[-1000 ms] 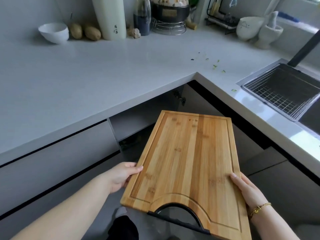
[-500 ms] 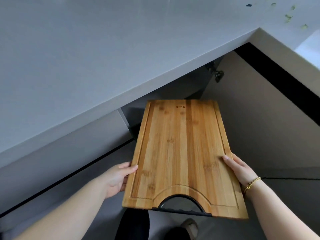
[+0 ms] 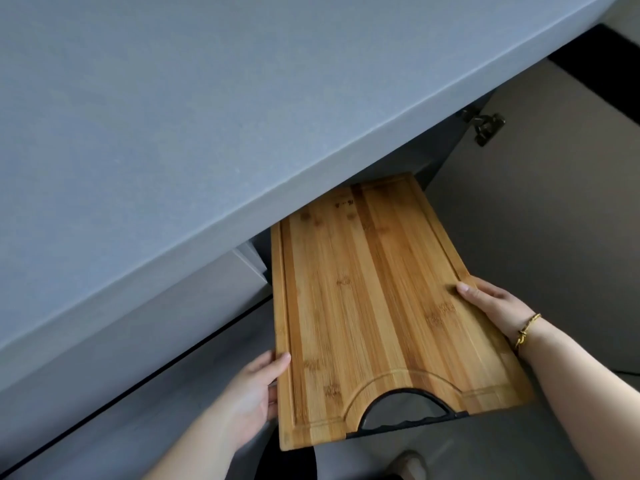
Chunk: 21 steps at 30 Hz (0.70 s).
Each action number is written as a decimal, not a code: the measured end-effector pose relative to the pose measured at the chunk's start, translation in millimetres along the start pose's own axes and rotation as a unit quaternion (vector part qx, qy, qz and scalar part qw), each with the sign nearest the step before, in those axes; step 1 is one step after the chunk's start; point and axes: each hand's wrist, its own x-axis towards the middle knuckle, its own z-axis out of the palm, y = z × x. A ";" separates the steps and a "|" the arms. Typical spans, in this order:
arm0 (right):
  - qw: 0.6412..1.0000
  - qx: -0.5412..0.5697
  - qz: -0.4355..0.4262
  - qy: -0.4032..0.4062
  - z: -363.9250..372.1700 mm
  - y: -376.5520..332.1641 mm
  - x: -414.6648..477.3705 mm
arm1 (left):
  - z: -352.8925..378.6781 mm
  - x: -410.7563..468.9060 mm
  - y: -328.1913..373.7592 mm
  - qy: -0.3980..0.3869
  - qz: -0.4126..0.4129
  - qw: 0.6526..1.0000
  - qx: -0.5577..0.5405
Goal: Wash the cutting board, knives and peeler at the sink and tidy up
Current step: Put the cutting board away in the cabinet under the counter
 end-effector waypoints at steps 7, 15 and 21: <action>0.999 -0.029 0.010 -0.022 1.6 -2.0 41.9 | 7.1 17.3 -4.8 0.016 0.009 0.998 -0.053; 0.992 -0.123 0.008 -0.013 8.3 -19.7 93.9 | 20.0 49.7 -8.7 0.014 0.004 0.995 -0.100; 0.991 -0.128 -0.048 0.014 26.2 -34.9 124.1 | 35.3 84.5 -12.3 0.073 0.027 0.989 -0.125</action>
